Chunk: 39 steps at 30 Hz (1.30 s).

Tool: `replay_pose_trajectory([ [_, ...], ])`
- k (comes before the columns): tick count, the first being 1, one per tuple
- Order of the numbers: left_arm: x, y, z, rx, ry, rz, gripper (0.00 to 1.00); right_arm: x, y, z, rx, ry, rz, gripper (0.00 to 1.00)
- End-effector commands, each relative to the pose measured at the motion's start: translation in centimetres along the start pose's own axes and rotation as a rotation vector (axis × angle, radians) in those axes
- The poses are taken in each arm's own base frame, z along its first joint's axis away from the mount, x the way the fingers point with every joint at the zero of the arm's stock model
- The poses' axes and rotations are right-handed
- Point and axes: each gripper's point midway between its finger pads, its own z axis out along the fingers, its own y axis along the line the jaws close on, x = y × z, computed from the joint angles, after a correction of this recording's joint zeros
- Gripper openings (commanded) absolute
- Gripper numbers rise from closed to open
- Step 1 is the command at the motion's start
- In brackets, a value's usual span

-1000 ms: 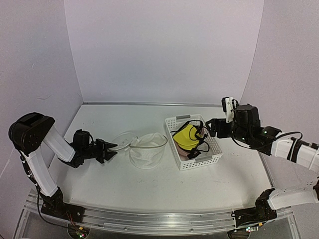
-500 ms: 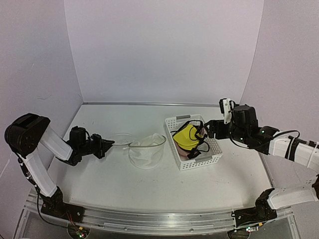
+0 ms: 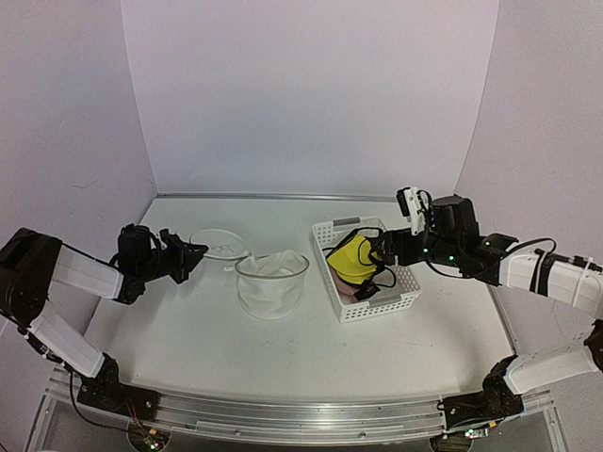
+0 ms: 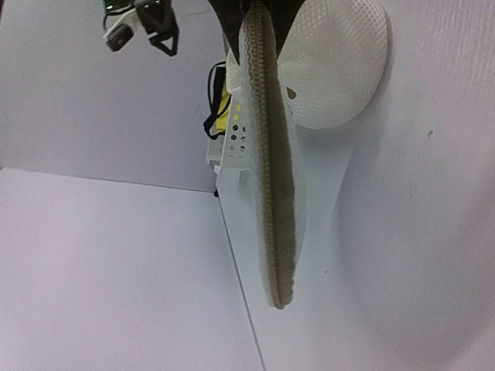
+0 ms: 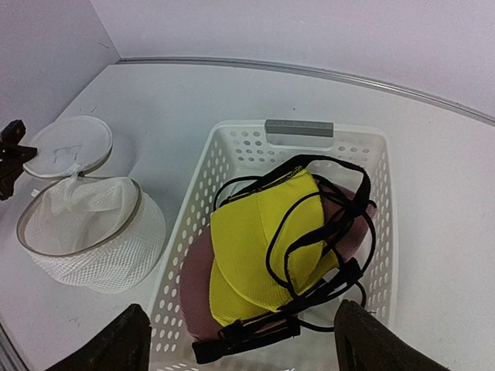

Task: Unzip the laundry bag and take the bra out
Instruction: Close the laundry bag lid.

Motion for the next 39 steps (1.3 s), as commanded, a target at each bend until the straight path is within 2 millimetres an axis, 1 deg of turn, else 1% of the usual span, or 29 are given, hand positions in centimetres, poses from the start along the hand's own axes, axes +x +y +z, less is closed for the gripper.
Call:
replay_pose_trajectory([
  [1,-2.0,-4.5,-1.6,0.002,-0.112,0.273,0.0,-3.7,2.2,-0.5,-0.098,-0.091,-0.036,0.83],
  [3,-2.6,-5.4,-2.6,-0.033,-0.161,0.358,0.0,-3.8,2.5,-0.3,-0.11,-0.089,-0.039,0.83],
  [5,-2.8,-7.2,-3.4,-0.024,-0.187,0.452,0.0,-3.8,2.8,-0.1,-0.127,-0.086,-0.042,0.83],
  [7,-2.5,-9.3,-4.0,0.015,-0.187,0.547,0.0,-3.7,3.1,0.2,-0.146,-0.077,-0.043,0.82],
  [8,-2.3,-10.2,-4.2,0.035,-0.185,0.594,0.0,-4.2,3.4,0.2,-0.16,-0.097,-0.046,0.82],
  [10,-1.9,-11.9,-4.8,0.066,-0.189,0.691,0.0,-4.5,3.8,0.4,-0.18,-0.103,-0.048,0.82],
  [13,-1.6,-13.1,-5.3,0.066,-0.196,0.788,0.0,-4.8,4.4,0.6,-0.211,-0.104,-0.046,0.82],
  [16,-1.6,-13.3,-5.1,-0.016,-0.219,0.872,0.0,-5.3,4.9,0.5,-0.232,-0.115,-0.051,0.82],
  [20,-1.5,-13.1,-4.6,-0.226,-0.293,1.009,0.0,-5.3,5.2,0.5,-0.244,-0.12,-0.056,0.82],
  [24,-2.3,-12.1,-4.5,-0.333,-0.318,1.027,0.0,-5.3,5.4,0.5,-0.252,-0.122,-0.054,0.82],
  [28,-2.2,-12.1,-4.2,-0.402,-0.335,1.08,0.0,-5.3,5.5,0.4,-0.257,-0.127,-0.055,0.82],
  [32,-1.5,-12.6,-3.7,-0.518,-0.362,1.193,0.0,-5.2,5.5,0.5,-0.259,-0.125,-0.06,0.82],
  [36,-0.3,-13.2,-3.0,-0.597,-0.374,1.321,0.0,-5.1,5.5,0.6,-0.261,-0.123,-0.061,0.82],
  [39,0.7,-13.1,-2.5,-0.654,-0.36,1.424,0.0,-5.0,5.5,0.6,-0.259,-0.124,-0.064,0.82],
])
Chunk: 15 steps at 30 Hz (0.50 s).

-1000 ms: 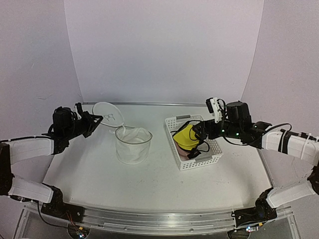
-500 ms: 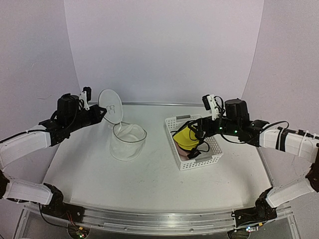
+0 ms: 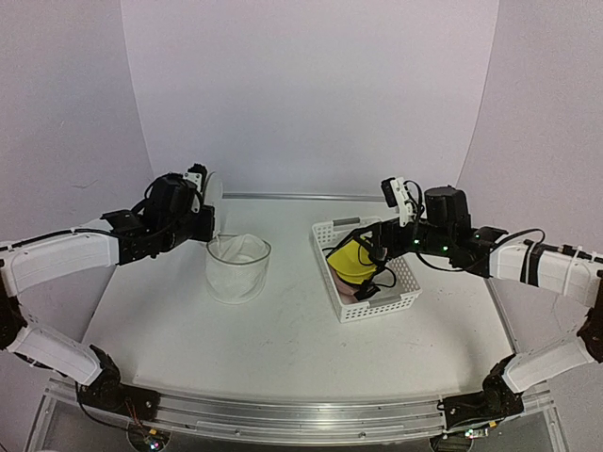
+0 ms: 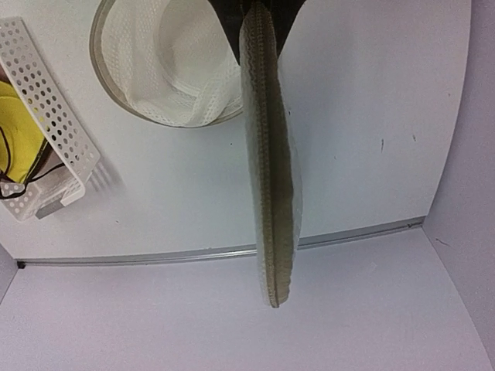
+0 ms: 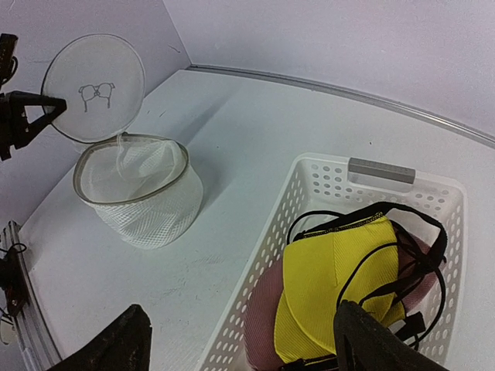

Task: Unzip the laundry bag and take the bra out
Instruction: Close the laundry bag lid.

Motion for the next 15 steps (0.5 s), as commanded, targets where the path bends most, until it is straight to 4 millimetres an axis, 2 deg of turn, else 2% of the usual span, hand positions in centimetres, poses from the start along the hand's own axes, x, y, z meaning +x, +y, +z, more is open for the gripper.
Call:
replay_pose_trajectory([
  [1,-1.9,-0.4,-0.7,-0.115,-0.043,0.201,0.0,-2.7,1.0,-0.2,-0.032,-0.08,-0.037,0.82],
  [7,-0.7,-3.3,-0.8,-0.108,-0.024,0.461,0.0,-2.5,1.0,-0.1,-0.031,-0.077,-0.038,0.83],
  [13,1.8,-5.8,-0.2,-0.146,0.028,0.704,0.0,-2.4,0.8,0.1,-0.027,-0.076,-0.043,0.83],
  [15,2.4,-6.1,0.0,-0.182,0.045,0.781,0.0,-2.3,0.8,0.1,-0.023,-0.074,-0.046,0.83],
])
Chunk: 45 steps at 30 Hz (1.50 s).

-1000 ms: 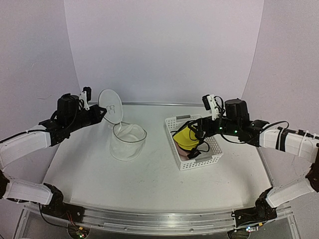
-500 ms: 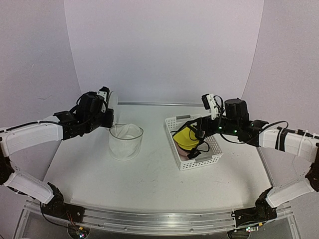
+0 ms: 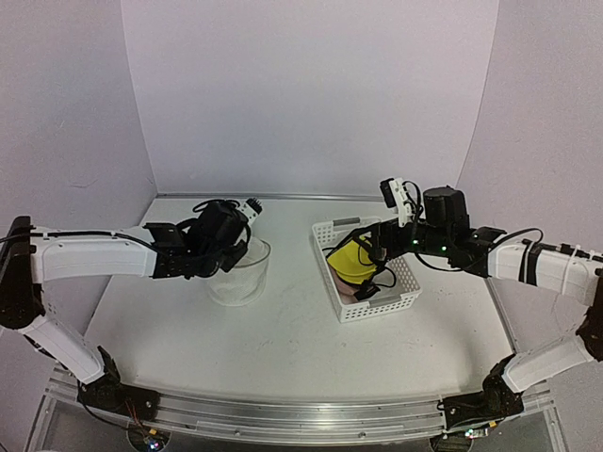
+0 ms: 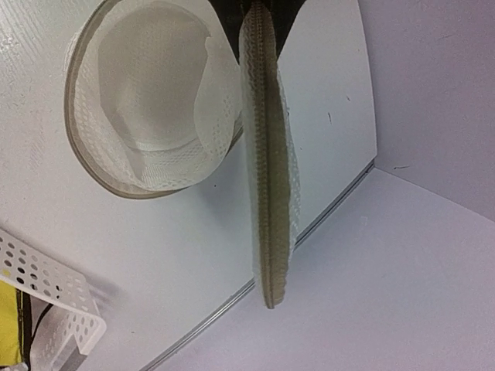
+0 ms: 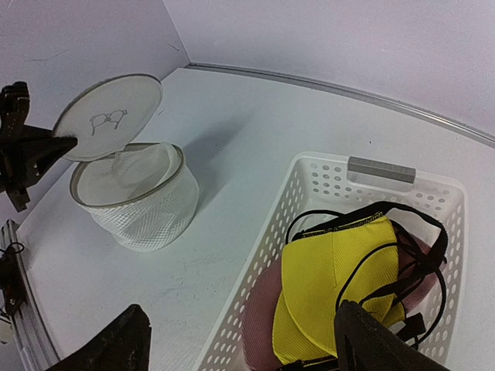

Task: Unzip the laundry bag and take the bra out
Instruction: Close the laundry bag lid, then pick up the laundry bag from the center of the board.

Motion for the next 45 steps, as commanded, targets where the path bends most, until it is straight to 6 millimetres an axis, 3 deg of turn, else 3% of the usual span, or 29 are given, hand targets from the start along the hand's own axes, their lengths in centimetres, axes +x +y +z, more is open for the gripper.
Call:
replay_pose_trajectory([
  [1,-1.3,0.2,-0.4,-0.12,0.017,0.187,0.0,-2.4,0.8,-0.1,-0.024,-0.076,-0.044,0.83],
  [8,-0.2,-1.2,-0.8,-0.194,0.072,0.414,0.07,-2.0,0.7,0.0,-0.021,-0.069,-0.048,0.83],
  [17,0.4,-1.3,-2.9,-0.181,0.096,0.484,0.26,-1.9,0.6,0.0,-0.014,-0.074,-0.053,0.84],
  [25,-1.3,-0.6,-5.6,-0.126,0.057,0.369,0.34,-2.3,0.8,0.0,-0.025,-0.083,-0.047,0.84],
  [36,-2.4,-1.4,-9.1,0.098,0.028,0.148,0.44,-2.5,1.2,1.2,-0.061,-0.069,-0.021,0.83],
  [41,-3.6,-0.4,-10.2,0.125,-0.025,0.03,0.49,-3.2,2.9,1.6,-0.114,-0.081,-0.042,0.78],
  [45,-4.0,0.2,-9.4,0.175,-0.036,-0.063,0.47,-3.9,5.1,2.7,-0.163,-0.083,-0.068,0.74],
])
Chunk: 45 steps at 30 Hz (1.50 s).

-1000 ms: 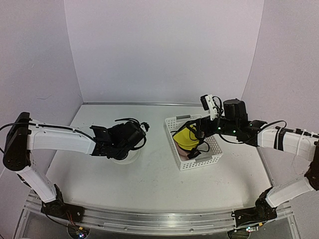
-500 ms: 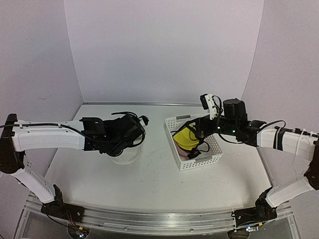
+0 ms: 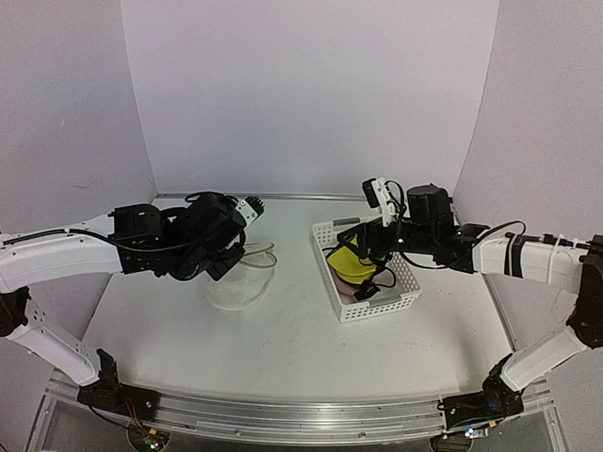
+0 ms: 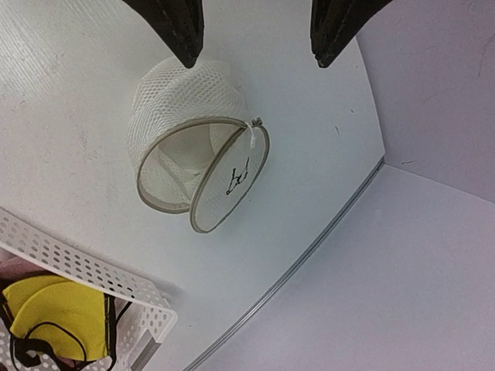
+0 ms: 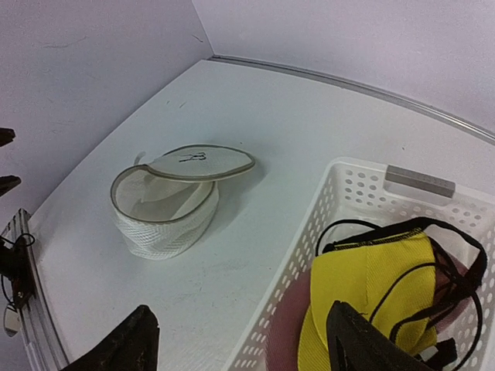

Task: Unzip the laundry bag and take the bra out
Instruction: Pick up the laundry bag from the center of the board.

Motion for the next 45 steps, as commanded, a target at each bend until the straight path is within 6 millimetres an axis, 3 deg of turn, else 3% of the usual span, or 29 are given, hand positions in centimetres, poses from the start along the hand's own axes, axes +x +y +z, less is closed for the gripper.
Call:
replay_pose_trajectory([
  [1,-2.0,1.9,-0.4,0.074,-0.077,-0.215,0.46,-4.3,3.7,1.0,-0.1,-0.101,-0.054,0.72],
  [8,-1.3,2.5,3.0,0.208,-0.077,-0.413,0.34,-4.8,6.0,4.8,-0.182,-0.077,0.001,0.55],
  [15,0.4,2.8,7.5,0.282,-0.036,-0.569,0.16,-4.7,8.7,8.8,-0.287,-0.049,0.074,0.18],
  [22,-0.4,4.4,12.2,0.353,-0.037,-0.733,0.04,-4.0,8.8,12.2,-0.275,-0.031,0.126,0.05],
  [23,-0.6,4.3,12.8,0.358,-0.03,-0.747,0.03,-4.0,8.5,12.8,-0.268,-0.028,0.134,0.07],
  [28,-0.6,4.3,14.3,0.356,-0.006,-0.784,0.04,-3.0,6.5,16.0,-0.174,-0.004,0.209,0.47],
  [30,-0.2,4.3,14.6,0.348,0.006,-0.797,0.04,-2.6,5.9,17.2,-0.15,0.005,0.238,0.56],
  [37,2.0,5.1,14.9,0.298,0.049,-0.867,0.08,-0.8,4.6,21.6,-0.116,0.055,0.382,0.72],
  [45,5.3,7.2,14.6,0.252,0.086,-0.975,0.14,-0.2,3.4,24.4,-0.088,0.056,0.559,0.78],
])
